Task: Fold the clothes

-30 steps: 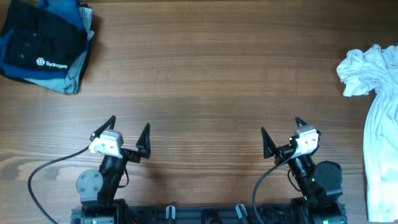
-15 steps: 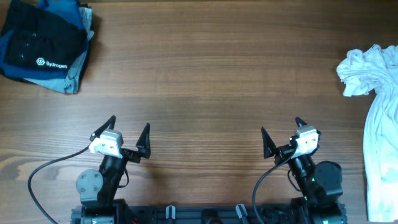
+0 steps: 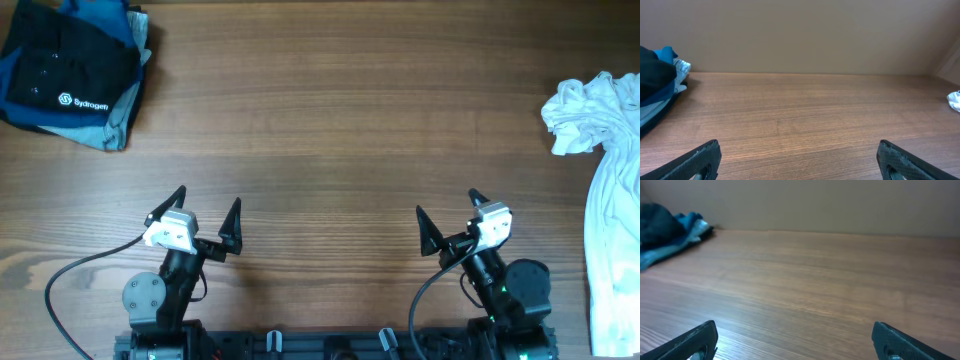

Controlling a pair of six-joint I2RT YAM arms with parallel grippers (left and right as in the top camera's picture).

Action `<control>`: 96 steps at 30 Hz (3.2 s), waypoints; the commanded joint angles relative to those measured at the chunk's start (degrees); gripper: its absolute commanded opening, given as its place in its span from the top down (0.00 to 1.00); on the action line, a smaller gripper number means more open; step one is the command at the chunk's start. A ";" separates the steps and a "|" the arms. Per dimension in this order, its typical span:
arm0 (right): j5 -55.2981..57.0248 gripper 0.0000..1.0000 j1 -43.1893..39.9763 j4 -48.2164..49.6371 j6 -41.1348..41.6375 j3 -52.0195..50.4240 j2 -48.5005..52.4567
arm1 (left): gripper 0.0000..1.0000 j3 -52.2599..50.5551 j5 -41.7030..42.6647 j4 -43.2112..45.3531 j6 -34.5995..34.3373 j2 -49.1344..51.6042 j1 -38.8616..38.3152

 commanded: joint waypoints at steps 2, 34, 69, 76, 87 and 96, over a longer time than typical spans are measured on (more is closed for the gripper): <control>-6.80 0.00 0.17 2.58 9.22 0.00 0.35 | 0.00 -0.24 0.48 -0.04 -0.11 -0.09 -0.17; -5.97 0.00 0.15 -40.52 0.28 62.23 66.51 | 0.00 -0.24 0.50 -0.09 -0.11 -0.07 -0.17; -0.63 0.00 -22.01 -59.63 5.95 75.84 81.35 | 0.00 -0.24 0.70 -0.07 -0.11 0.07 -0.17; 9.55 0.00 -22.14 -56.48 9.05 75.93 82.79 | 0.00 -0.24 0.70 -0.09 -0.11 0.09 -0.17; 10.32 0.00 -29.29 -57.29 9.90 84.89 96.91 | 0.00 -0.24 0.72 -0.07 -0.11 0.07 -0.17; 10.27 0.00 -30.05 -55.58 6.82 99.58 104.08 | 0.00 -0.24 0.72 -0.09 -0.11 0.09 -0.17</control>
